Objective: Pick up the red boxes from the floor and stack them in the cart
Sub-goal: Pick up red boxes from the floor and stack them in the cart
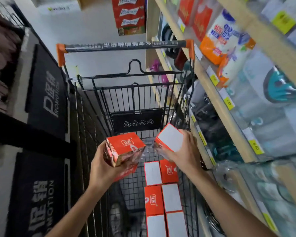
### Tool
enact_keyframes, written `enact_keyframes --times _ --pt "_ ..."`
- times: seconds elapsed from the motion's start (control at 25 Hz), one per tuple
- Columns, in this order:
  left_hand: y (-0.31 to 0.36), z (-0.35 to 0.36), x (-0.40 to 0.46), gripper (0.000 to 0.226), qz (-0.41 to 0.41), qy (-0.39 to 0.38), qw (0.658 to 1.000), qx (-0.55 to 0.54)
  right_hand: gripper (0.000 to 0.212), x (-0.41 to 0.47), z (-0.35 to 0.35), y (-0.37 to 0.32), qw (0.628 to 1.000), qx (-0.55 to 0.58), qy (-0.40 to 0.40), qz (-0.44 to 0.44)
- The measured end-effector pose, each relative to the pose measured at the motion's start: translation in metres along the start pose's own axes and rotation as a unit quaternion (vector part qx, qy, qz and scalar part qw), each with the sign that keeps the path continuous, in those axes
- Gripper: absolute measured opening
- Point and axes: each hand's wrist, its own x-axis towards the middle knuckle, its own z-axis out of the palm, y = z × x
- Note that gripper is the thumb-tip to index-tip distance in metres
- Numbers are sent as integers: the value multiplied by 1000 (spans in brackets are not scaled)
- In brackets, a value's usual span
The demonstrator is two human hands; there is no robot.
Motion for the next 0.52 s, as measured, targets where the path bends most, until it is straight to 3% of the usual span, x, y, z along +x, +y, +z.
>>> enact_keyframes --times 0.2,0.4,0.52 --pt "-57 22 41 101 15 -4 1000 -2 104 32 60 4 997 -18 48 52" --pt "-93 35 51 99 25 -14 999 -13 96 42 128 29 995 -88 33 20" --pt "-106 35 52 101 21 -27 999 -19 86 37 156 54 984 -171 -21 43"
